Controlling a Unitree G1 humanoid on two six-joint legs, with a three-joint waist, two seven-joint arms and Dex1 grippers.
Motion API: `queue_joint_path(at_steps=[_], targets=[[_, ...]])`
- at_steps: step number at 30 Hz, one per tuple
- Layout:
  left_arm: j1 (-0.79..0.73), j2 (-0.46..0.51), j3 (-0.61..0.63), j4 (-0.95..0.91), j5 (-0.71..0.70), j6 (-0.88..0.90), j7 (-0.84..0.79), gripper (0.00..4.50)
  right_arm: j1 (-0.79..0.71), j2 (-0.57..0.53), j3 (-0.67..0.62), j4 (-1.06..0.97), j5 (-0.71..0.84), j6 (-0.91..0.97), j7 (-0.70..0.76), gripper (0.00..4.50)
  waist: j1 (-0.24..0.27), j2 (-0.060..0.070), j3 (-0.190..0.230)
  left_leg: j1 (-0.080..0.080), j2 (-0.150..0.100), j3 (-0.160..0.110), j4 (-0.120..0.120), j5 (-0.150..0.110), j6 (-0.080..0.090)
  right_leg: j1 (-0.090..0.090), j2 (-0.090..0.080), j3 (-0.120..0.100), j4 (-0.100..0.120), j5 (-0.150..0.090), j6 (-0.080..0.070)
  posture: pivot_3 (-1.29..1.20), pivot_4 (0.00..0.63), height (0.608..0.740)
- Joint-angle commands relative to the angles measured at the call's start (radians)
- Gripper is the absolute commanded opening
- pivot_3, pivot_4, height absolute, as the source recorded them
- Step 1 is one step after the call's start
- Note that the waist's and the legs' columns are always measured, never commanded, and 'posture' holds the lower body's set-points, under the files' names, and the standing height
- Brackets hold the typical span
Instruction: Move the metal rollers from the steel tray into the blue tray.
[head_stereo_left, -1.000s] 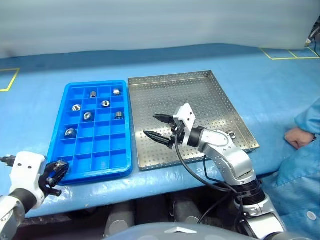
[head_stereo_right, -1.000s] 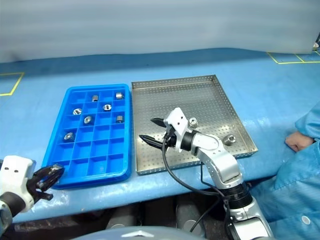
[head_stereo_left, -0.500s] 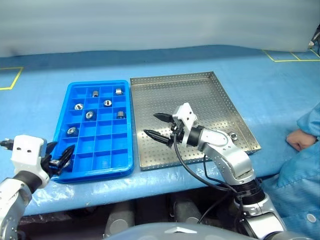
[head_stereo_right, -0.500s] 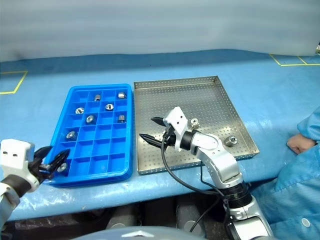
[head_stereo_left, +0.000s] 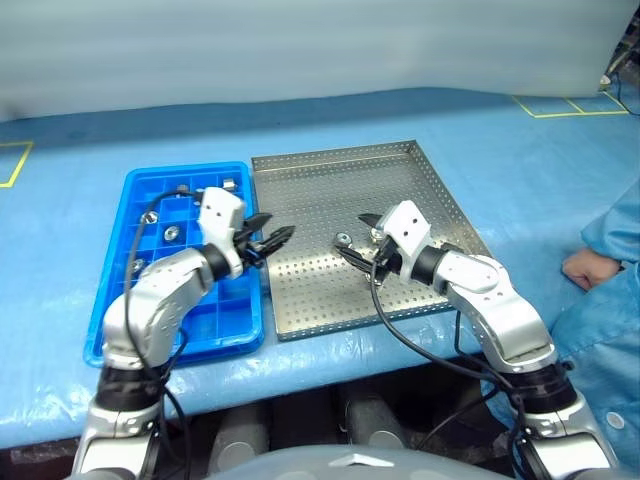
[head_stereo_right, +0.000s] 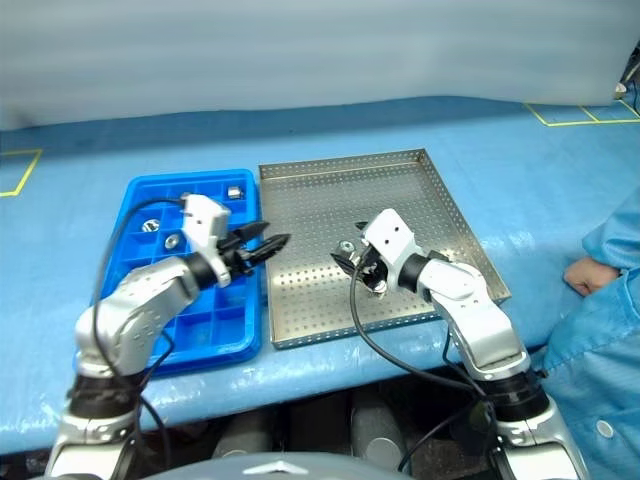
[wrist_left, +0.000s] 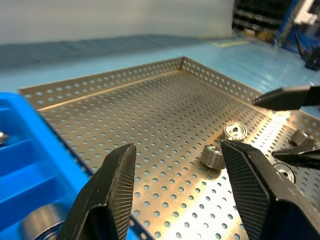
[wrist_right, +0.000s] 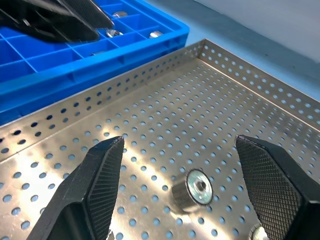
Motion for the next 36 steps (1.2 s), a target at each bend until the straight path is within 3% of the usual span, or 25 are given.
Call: queue_joint_path(at_steps=[1,7,17,36], targets=[[-0.085,-0.019,-0.067,0.114,0.05,-0.067,-0.036,2.92,0.029,-0.009,-0.036,-0.073,-0.004,0.014,-0.022,3.74,-0.019,0.0,0.0,-0.001,0.0,0.0,0.0,0.0,0.0,0.0,0.0,0.0,0.0,0.0,0.0,-0.25,0.15,0.74],[-0.19,-0.076,-0.115,0.321,0.134,-0.138,-0.022,2.92,0.076,0.0,-0.038,-0.116,-0.006,0.033,-0.05,3.74,-0.077,0.0,0.0,-0.001,0.0,0.0,0.001,0.0,0.0,0.0,0.0,0.001,0.0,-0.002,0.005,-0.3,0.15,0.74],[-0.208,-0.083,-0.135,0.418,0.2,-0.169,-0.041,2.92,0.101,0.002,-0.041,-0.135,-0.015,0.039,-0.079,3.74,-0.169,0.0,0.0,-0.001,0.0,-0.003,0.001,0.0,0.001,0.0,0.0,0.002,0.0,-0.001,0.007,-0.31,0.15,0.74],[-0.181,-0.081,-0.09,0.414,0.243,-0.193,0.007,2.92,0.074,0.015,-0.025,-0.103,-0.022,0.026,-0.074,3.74,-0.191,0.0,0.0,-0.001,0.0,-0.004,0.001,0.0,0.001,-0.001,0.0,0.003,0.0,0.003,0.014,-0.28,0.15,0.74]])
